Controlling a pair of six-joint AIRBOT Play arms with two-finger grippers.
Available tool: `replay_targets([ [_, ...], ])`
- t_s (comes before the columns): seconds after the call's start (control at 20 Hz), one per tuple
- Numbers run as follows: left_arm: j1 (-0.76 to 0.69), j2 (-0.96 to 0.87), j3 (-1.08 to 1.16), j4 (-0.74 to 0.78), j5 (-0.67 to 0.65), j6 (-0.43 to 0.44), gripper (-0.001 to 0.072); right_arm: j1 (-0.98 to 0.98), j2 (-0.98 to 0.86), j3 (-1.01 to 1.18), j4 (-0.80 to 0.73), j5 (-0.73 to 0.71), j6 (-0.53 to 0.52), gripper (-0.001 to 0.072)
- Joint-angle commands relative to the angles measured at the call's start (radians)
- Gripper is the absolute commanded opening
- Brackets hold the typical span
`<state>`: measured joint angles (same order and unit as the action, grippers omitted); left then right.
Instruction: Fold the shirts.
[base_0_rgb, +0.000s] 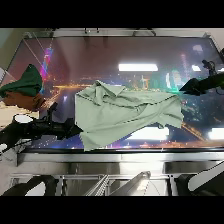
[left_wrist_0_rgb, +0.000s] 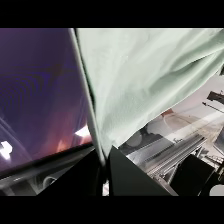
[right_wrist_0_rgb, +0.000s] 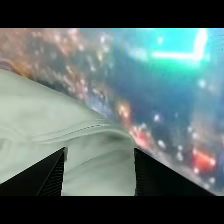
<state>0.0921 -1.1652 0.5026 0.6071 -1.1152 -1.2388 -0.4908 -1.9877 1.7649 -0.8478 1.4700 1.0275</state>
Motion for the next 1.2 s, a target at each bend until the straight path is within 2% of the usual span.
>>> replay_targets([
  [0.0, 0.004, 0.001, 0.001, 0.000, 0.003, 0.002, 0.0030, -0.071, 0.009, 0.002, 0.203, 0.090, -0.032, 0.0494],
  [0.25, 0.004, 0.001, 0.001, 0.000, 0.016, 0.002, 0.0030, -0.085, -0.017, 0.000, 0.056, 0.077, -0.007, 0.0492],
  [0.3, 0.004, 0.001, 0.000, 0.000, 0.016, 0.002, 0.0030, -0.085, -0.035, -0.001, 0.046, 0.094, -0.005, 0.0449],
  [0.4, 0.004, 0.001, 0.001, 0.000, 0.016, 0.002, 0.0030, -0.085, -0.071, -0.009, 0.042, 0.117, -0.005, 0.0430],
  [0.75, 0.004, 0.001, 0.001, -0.001, 0.017, 0.001, 0.0029, -0.039, -0.145, -0.017, 0.047, 0.041, -0.006, 0.0427],
  [1.05, 0.004, 0.001, 0.001, -0.001, 0.015, 0.001, 0.0030, 0.047, -0.163, -0.017, 0.043, 0.088, -0.006, 0.0420],
  [1.15, 0.004, 0.001, 0.001, 0.000, 0.015, 0.001, 0.0030, 0.054, -0.162, -0.013, 0.048, 0.151, -0.010, 0.0202],
])
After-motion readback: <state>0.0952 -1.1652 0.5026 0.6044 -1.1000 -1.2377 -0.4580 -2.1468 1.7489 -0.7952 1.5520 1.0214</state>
